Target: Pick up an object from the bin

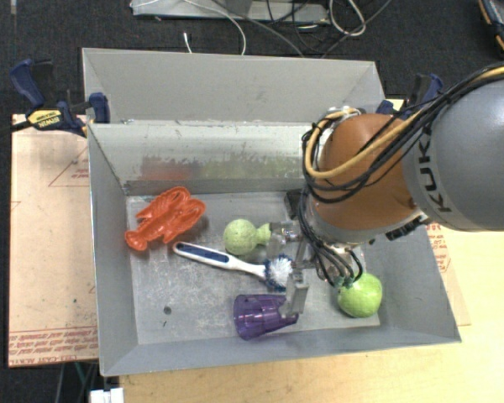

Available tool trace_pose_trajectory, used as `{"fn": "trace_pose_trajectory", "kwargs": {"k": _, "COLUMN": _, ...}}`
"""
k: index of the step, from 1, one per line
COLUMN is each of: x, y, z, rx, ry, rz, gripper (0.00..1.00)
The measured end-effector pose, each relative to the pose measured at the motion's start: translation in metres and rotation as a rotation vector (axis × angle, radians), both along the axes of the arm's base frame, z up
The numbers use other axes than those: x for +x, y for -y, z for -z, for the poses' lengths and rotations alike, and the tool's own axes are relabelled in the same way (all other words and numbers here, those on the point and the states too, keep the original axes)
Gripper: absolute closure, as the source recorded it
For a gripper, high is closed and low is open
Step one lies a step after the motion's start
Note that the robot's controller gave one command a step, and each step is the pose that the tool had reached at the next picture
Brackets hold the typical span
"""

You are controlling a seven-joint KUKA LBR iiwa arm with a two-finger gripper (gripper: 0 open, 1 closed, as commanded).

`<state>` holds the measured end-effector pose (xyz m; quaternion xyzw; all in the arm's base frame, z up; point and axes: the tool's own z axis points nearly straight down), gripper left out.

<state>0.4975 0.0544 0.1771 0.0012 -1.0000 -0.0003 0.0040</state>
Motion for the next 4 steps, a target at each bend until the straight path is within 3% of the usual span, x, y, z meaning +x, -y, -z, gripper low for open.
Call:
{"fn": "trace_pose_trajectory", "kwargs": {"k": 1, "x": 0.002, "y": 0.0, "z": -0.004, "rx": 0.001, "ry": 0.009, "rz": 0.003, "gripper": 0.0}}
{"fn": "trace_pose_trajectory", "kwargs": {"k": 2, "x": -0.014, "y": 0.014, "z": 0.105, "rx": 0.003, "ry": 0.025, "rz": 0.009, "gripper": 0.0}}
{"fn": "trace_pose_trajectory", "kwargs": {"k": 3, "x": -0.011, "y": 0.01, "z": 0.105, "rx": 0.004, "ry": 0.035, "rz": -0.175, "gripper": 0.0}}
{"fn": "trace_pose_trajectory", "kwargs": {"k": 4, "x": -0.012, "y": 0.014, "z": 0.104, "rx": 0.005, "ry": 0.032, "rz": 0.0, "gripper": 0.0}}
